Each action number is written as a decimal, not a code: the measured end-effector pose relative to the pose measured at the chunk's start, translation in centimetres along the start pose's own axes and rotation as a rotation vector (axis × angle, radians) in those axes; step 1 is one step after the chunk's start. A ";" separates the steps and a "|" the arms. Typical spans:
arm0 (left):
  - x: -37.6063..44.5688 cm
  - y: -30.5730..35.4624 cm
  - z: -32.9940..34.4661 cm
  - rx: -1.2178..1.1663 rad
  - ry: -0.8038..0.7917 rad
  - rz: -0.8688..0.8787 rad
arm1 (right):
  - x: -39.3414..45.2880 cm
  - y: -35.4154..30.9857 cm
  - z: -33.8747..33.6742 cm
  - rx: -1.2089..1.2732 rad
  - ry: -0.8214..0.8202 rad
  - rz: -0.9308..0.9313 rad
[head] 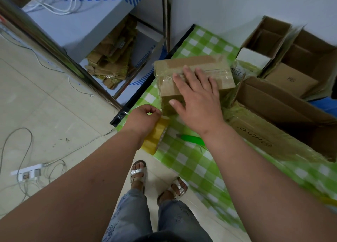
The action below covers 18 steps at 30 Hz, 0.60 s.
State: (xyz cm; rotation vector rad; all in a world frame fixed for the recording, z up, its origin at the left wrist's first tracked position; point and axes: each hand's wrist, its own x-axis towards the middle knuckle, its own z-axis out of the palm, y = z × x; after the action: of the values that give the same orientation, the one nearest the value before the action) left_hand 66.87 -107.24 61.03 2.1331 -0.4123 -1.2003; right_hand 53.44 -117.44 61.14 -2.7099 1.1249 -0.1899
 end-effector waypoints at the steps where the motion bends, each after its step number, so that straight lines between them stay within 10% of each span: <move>1: 0.2 0.0 -0.1 0.004 -0.010 -0.007 | 0.2 0.1 0.1 0.002 0.014 0.003; 18: 2.5 0.4 -1.6 0.324 0.002 0.182 | 0.5 -0.4 1.9 -0.043 0.247 0.057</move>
State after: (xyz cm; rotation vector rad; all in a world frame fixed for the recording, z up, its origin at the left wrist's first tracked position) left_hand 69.56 -108.30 60.27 2.3053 -0.8301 -1.0850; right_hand 54.46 -117.22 59.37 -2.7444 1.2827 -0.5098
